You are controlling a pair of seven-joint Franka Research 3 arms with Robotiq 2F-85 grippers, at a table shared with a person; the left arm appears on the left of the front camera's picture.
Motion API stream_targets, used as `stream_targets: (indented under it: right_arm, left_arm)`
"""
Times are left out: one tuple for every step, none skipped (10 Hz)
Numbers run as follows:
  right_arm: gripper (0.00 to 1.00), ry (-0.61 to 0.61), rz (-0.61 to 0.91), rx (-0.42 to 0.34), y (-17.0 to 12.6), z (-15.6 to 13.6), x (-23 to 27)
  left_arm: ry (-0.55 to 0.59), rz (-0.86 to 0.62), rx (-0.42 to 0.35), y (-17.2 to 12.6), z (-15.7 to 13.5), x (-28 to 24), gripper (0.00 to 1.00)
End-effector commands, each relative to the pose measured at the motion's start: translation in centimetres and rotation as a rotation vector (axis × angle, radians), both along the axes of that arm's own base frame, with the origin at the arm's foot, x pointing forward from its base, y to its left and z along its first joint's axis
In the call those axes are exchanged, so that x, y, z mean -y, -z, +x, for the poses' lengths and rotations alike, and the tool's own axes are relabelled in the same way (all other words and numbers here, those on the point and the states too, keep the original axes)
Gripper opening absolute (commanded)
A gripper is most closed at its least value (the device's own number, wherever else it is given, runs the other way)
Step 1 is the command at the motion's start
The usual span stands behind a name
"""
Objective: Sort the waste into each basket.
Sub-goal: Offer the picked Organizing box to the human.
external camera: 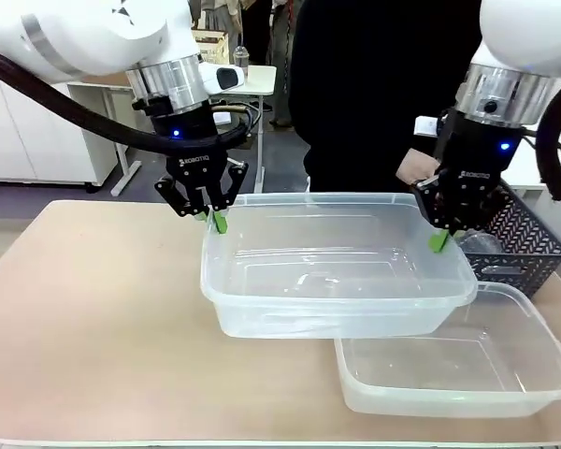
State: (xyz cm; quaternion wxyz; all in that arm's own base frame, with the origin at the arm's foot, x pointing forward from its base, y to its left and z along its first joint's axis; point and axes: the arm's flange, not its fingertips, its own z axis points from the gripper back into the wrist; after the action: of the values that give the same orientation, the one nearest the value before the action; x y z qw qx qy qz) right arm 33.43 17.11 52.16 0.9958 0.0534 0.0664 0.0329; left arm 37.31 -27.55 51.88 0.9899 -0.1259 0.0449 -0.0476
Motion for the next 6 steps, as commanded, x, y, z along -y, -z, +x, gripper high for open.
stream_targets:
  right_arm:
    - [0.06,-0.003,-0.014,-0.001,-0.43,0.11,0.15]
    - [0.06,-0.003,-0.014,-0.001,-0.43,0.11,0.15]
    - [0.06,-0.003,-0.014,-0.001,-0.43,0.11,0.15]
    - [0.06,-0.003,-0.014,-0.001,-0.43,0.11,0.15]
    - [0.06,-0.003,-0.014,-0.001,-0.43,0.11,0.15]
    - [0.06,-0.003,-0.014,-0.001,-0.43,0.11,0.15]
  left_arm:
    - [0.012,-0.013,0.009,-0.3,-0.27,-0.34,0.07]
    - [0.012,-0.013,0.009,-0.3,-0.27,-0.34,0.07]
    - [0.012,-0.013,0.009,-0.3,-0.27,-0.34,0.07]
    - [0.012,-0.013,0.009,-0.3,-0.27,-0.34,0.07]
    - [0.012,-0.013,0.009,-0.3,-0.27,-0.34,0.07]
    - [0.012,-0.013,0.009,-0.3,-0.27,-0.34,0.07]
